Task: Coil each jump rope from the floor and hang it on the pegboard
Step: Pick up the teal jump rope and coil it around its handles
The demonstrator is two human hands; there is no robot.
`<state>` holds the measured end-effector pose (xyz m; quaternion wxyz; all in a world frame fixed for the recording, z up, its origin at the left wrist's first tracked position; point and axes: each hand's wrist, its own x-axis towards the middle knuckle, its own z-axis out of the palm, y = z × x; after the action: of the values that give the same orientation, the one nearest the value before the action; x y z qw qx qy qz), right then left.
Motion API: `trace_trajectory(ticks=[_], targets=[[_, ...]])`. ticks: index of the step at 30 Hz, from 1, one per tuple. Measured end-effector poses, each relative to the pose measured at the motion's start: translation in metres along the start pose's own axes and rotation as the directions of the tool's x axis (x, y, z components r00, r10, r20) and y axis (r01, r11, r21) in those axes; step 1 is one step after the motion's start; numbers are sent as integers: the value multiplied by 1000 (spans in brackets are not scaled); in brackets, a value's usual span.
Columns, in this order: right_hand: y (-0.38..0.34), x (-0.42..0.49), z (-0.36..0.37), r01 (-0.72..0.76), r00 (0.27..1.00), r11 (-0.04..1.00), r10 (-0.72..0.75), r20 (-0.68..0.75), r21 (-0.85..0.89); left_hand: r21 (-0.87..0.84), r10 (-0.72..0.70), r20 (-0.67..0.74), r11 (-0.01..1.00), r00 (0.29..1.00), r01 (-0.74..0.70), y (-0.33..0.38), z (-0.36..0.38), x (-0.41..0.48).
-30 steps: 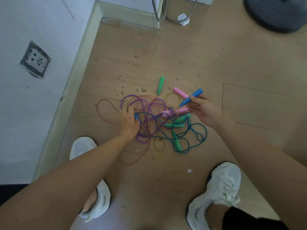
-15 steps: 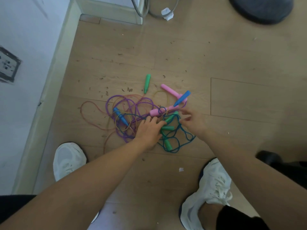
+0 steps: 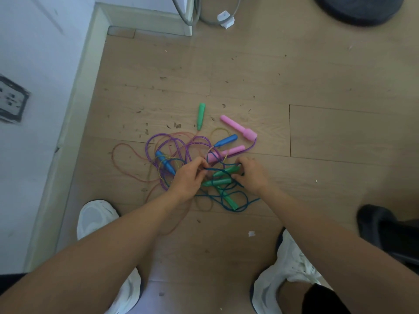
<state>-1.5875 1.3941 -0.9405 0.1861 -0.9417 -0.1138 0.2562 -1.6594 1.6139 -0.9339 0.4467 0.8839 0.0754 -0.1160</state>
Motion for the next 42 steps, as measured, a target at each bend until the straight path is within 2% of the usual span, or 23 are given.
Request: trace_trajectory(ticks=[2, 4, 7, 11, 14, 17, 19, 22, 24, 27, 30, 33, 35, 36, 39, 42], targets=[[-9, -2, 3, 8, 1000, 997, -6, -21, 71, -47, -4, -19, 999, 1000, 3, 1, -5, -1], [-20, -6, 3, 22, 999, 976, -16, -33, 216, -114, -42, -48, 993, 998, 36, 3, -9, 1], [-33, -9, 2, -29, 995, 931, -7, 99, 363, -261, -142, -113, 959, 983, 109, 8, -13, 5], [-30, -7, -12, 19, 991, 926, -67, 114, 378, -334, -231, -147, 927, 962, 171, 15, -27, 14], [-34, -11, -50, -84, 975, 894, -16, 220, 439, -354, -276, -180, 914, 944, 199, 17, -42, 19], [-45, -17, -82, -121, 942, 924, -8, 336, 362, -440, -278, -175, 880, 945, 177, 30, -56, 19], [-54, -25, -93, -99, 940, 939, -20, 341, 329, -497, -271, -132, 851, 954, 173, 48, -68, 20], [-67, -34, -102, -73, 970, 922, -24, 243, 380, -540, -187, -21, 829, 982, 146, 86, -94, 18], [-83, -43, -113, 6, 985, 898, -82, 154, 440, -547, -94, 36, 831, 995, 99, 115, -115, 14], [-112, -57, -137, 129, 977, 923, -182, 115, 361, -495, 51, 70, 869, 996, -9, 158, -151, 2], [-139, -72, -167, 163, 977, 913, -202, 67, 375, -402, 163, 83, 908, 983, -116, 197, -188, -13], [-167, -90, -201, 185, 983, 798, -141, -121, 574, -308, 225, 89, 933, 970, -188, 231, -221, -30], [-182, -101, -226, 274, 950, 760, -121, -287, 588, -264, 245, 91, 940, 965, -214, 250, -240, -43], [-189, -109, -239, 304, 939, 748, -131, -318, 589, -254, 256, 87, 940, 963, -227, 258, -249, -49], [-212, -135, -271, 364, 931, 733, -285, -227, 574, -216, 322, 55, 928, 945, -303, 281, -271, -68], [-228, -153, -292, 374, 926, 685, -319, -203, 625, -155, 388, -25, 909, 922, -387, 296, -285, -81]])
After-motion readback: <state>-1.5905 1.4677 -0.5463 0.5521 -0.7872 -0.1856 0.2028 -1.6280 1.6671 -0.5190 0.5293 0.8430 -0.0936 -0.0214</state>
